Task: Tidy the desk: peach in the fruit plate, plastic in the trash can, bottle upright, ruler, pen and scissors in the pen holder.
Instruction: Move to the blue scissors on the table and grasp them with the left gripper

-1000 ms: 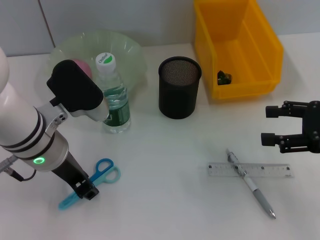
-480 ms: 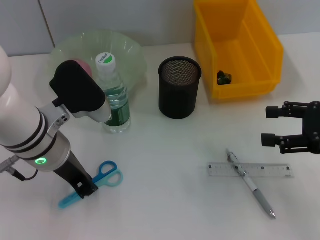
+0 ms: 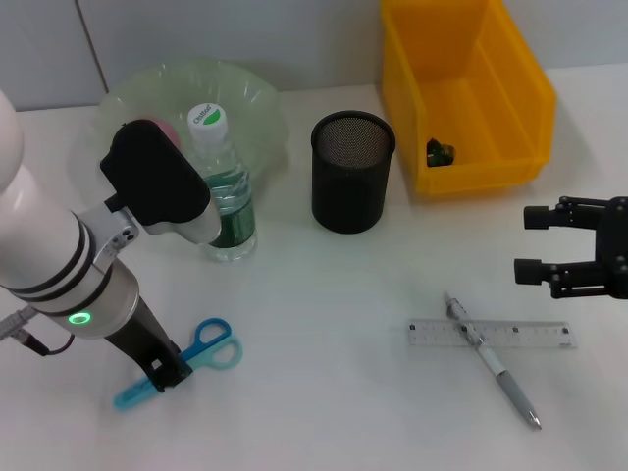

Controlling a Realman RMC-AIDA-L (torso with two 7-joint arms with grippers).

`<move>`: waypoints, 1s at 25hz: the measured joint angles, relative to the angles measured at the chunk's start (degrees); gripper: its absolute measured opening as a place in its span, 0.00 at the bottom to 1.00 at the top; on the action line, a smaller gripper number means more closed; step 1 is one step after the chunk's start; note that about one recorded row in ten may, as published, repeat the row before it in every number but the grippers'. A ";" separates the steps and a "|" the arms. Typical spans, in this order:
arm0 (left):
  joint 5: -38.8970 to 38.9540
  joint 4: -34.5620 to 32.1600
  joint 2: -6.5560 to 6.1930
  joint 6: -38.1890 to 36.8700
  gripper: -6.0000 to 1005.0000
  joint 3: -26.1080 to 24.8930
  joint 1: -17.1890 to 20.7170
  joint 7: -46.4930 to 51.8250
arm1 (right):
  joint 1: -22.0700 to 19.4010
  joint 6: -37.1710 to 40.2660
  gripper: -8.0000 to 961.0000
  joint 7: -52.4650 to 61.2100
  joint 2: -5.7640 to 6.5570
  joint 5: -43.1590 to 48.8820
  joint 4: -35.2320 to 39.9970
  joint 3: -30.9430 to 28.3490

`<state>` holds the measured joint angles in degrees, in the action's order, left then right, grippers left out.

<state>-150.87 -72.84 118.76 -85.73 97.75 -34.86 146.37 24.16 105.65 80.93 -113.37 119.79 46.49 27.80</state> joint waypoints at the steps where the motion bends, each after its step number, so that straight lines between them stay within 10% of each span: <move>1: 0.02 0.05 -0.01 -0.12 0.22 0.16 -0.03 -0.28 | 0.05 0.00 0.87 0.01 -0.01 0.00 -0.02 0.00; 25: 0.48 -9.29 0.07 -2.18 0.22 -0.44 2.09 2.74 | -0.68 -1.59 0.87 4.77 -0.37 -10.38 -13.76 -9.96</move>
<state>-150.38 -82.14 118.83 -87.92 97.31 -32.77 149.11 23.48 104.06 85.69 -113.74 109.41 32.74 17.84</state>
